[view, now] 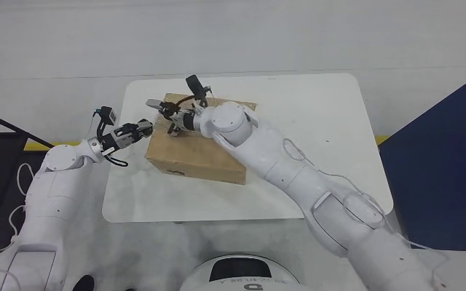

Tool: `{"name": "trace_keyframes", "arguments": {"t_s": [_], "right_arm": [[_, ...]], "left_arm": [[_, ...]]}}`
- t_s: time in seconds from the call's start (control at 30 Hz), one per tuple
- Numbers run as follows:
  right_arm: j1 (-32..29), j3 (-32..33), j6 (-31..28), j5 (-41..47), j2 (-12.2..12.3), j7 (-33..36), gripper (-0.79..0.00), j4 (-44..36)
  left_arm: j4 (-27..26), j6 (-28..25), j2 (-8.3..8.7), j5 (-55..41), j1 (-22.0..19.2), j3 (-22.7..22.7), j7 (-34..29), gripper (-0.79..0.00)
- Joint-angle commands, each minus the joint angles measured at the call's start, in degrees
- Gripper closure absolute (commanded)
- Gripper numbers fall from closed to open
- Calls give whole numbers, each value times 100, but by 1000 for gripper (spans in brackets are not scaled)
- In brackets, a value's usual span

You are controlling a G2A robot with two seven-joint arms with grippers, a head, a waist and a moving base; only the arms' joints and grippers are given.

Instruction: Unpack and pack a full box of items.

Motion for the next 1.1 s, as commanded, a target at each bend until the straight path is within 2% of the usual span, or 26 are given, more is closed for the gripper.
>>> {"name": "trace_keyframes", "arguments": {"t_s": [0.0,0.43,0.6,0.7,0.83,1.07], "right_arm": [[94,-75,-52,45,-114,-59,-785,191],[612,-343,-309,505,-859,-8,-785,1496],[720,-284,-839,736,-1084,195,-785,1914],[782,-220,-1153,767,-1160,247,-785,2197],[840,-124,-1205,785,-1197,442,-785,2547],[867,114,-1422,686,-1059,986,-785,2948]], "left_arm": [[0,0,0,0,0,0,0,0],[0,0,0,0,0,0,0,0],[0,0,0,0,0,0,0,0],[0,0,0,0,0,0,0,0],[0,0,0,0,0,0,0,0],[0,0,0,0,0,0,0,0]]}}
